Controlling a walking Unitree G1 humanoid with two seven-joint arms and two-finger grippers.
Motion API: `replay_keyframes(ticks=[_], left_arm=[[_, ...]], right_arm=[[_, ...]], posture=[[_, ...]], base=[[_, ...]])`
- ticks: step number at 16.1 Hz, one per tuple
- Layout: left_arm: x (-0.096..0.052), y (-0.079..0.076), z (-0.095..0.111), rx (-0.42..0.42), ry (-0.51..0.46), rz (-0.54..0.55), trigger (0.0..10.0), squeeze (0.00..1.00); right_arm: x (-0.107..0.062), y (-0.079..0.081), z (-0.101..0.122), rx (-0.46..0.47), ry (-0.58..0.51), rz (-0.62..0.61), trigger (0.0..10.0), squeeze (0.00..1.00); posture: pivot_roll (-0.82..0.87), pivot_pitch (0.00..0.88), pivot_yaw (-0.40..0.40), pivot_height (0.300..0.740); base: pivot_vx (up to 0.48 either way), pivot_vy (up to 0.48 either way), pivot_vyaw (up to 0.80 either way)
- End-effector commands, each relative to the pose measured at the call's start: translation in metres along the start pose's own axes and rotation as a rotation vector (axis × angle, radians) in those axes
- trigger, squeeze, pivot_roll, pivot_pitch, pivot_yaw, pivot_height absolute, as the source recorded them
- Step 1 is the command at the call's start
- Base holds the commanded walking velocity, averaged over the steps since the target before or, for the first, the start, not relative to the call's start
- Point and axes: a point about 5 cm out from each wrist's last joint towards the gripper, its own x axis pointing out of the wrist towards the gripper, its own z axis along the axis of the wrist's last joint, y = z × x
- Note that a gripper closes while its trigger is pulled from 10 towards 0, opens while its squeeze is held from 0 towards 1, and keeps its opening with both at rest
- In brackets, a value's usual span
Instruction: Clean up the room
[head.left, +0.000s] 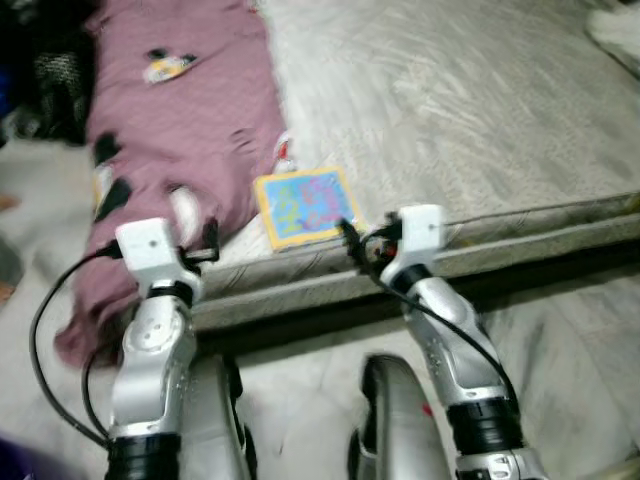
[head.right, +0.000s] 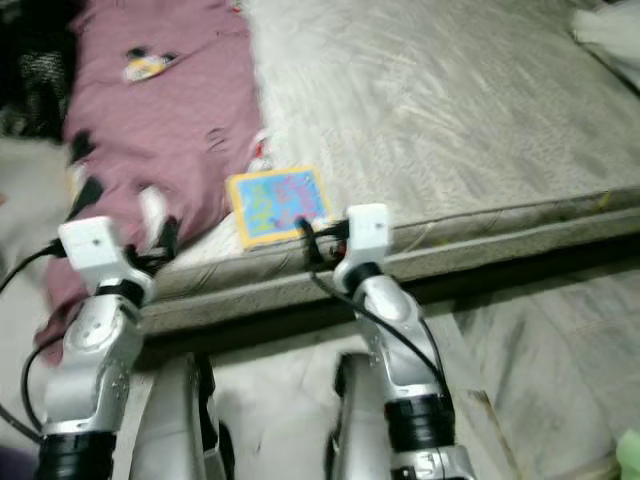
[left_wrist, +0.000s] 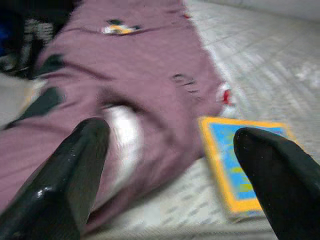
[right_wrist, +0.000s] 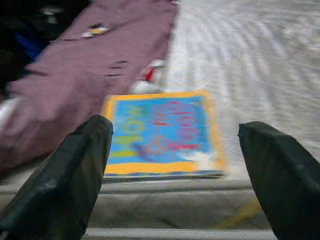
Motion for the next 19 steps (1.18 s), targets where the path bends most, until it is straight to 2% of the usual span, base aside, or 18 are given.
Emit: replay_keyframes(ticks=[1,3,6,11,14,15,17,19], left_arm=[[-0.001,-0.01,-0.004,-0.014,0.018,-0.033,10.0,0.0],[-0.002,-0.009,-0.005,-0.015,0.022,-0.031,10.0,0.0],[-0.001,-0.01,-0.005,-0.018,0.028,-0.023,10.0,0.0],[0.002,-0.003,-0.016,-0.034,0.104,0.047,10.0,0.0],[0.011,-0.002,-0.02,-0.047,0.114,0.068,10.0,0.0],[0.012,-0.003,-0.02,-0.049,0.115,0.066,10.0,0.0],[0.021,-0.007,-0.028,-0.108,0.148,0.095,10.0,0.0],[0.025,-0.006,-0.037,-0.131,0.182,0.101,10.0,0.0]], right_arm=[[-0.005,-0.012,-0.004,0.001,0.016,-0.044,10.0,0.0],[-0.005,-0.013,-0.004,0.002,0.016,-0.046,10.0,0.0],[-0.004,-0.014,-0.003,0.0,0.016,-0.048,10.0,0.0],[-0.007,-0.017,-0.002,-0.017,0.013,-0.057,10.0,0.0],[-0.016,-0.026,0.001,-0.028,0.016,-0.082,10.0,0.0],[-0.017,-0.027,0.001,-0.032,0.017,-0.089,10.0,0.0],[-0.033,-0.04,0.0,-0.065,0.037,-0.126,10.0,0.0],[-0.041,-0.047,0.0,-0.081,0.053,-0.145,10.0,0.0]], posture=[[-0.1,0.142,-0.029,0.552],[-0.1,0.142,-0.029,0.552],[-0.1,0.149,-0.033,0.552],[-0.12,0.147,-0.044,0.552],[-0.17,0.147,-0.038,0.512],[-0.17,0.147,-0.038,0.507],[-0.22,0.148,-0.037,0.502],[-0.24,0.151,-0.04,0.502]], base=[[0.371,0.0,0.0],[0.368,0.0,0.0],[0.0,0.0,0.0],[0.0,0.0,0.0],[0.0,0.0,0.0],[0.0,0.0,0.0],[0.0,0.0,0.0],[0.0,0.0,0.0]])
